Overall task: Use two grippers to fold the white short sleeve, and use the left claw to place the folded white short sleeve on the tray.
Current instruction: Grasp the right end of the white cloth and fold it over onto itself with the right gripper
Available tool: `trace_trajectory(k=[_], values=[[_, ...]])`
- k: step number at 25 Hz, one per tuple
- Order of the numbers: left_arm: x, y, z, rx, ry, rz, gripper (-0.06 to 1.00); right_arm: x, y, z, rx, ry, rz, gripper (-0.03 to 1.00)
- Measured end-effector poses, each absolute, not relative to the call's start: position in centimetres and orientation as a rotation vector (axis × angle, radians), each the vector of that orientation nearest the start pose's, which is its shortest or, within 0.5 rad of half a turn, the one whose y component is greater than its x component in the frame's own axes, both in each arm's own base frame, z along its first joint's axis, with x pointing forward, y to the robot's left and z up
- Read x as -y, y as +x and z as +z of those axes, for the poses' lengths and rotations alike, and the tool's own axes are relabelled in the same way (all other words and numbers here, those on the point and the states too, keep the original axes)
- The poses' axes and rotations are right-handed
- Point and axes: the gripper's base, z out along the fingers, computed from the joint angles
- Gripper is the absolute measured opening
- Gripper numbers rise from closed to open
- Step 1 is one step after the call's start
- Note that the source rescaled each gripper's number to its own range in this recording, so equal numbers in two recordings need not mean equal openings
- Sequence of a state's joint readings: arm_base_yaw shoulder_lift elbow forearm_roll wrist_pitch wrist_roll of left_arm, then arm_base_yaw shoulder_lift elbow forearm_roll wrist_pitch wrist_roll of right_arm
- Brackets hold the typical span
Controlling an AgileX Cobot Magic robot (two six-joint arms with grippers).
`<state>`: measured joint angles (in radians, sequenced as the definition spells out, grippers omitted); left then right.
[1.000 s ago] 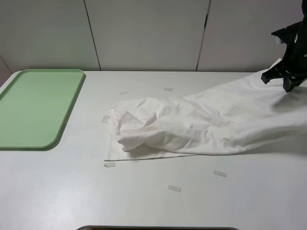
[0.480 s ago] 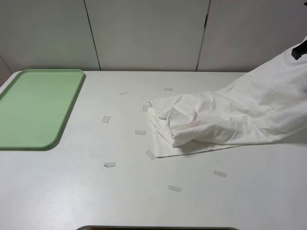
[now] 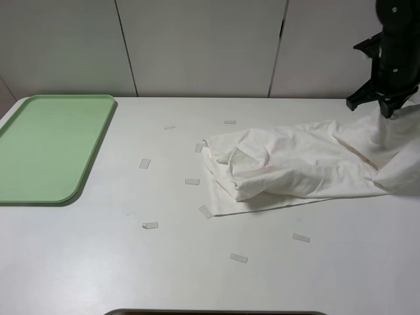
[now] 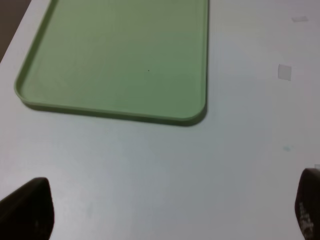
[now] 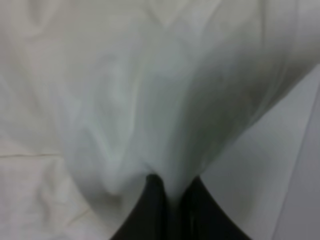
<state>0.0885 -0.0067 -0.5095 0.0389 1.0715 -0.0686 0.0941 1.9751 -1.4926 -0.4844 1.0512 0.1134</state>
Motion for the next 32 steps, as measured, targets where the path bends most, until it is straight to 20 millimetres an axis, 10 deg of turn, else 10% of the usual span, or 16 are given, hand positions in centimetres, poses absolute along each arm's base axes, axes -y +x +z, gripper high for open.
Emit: trace_trajectory(k=[9,23,26,28,32], values=[[-0.2,-0.8,27.9,-2.032,-0.162,0.059,0.96,-5.1,38.2,17.2,-2.965,-0.239,-0.596,0.00],[-0.3,-0.8,27.9,-2.032,-0.162,0.060,0.96,-11.3,37.7,16.9,-2.858,-0.335,-0.417,0.00],[-0.3,-0.8,27.9,-2.032,-0.162,0.060,0.96,-11.3,37.6,16.9,-2.864,-0.332,-0.420,0.20],[-0.3,-0.8,27.9,-2.032,-0.162,0.060,0.96,-11.3,37.6,16.8,-2.870,-0.325,-0.417,0.76],[-0.3,-0.8,27.9,-2.032,-0.162,0.060,0.96,-11.2,37.4,16.8,-2.892,-0.317,-0.432,0.94]])
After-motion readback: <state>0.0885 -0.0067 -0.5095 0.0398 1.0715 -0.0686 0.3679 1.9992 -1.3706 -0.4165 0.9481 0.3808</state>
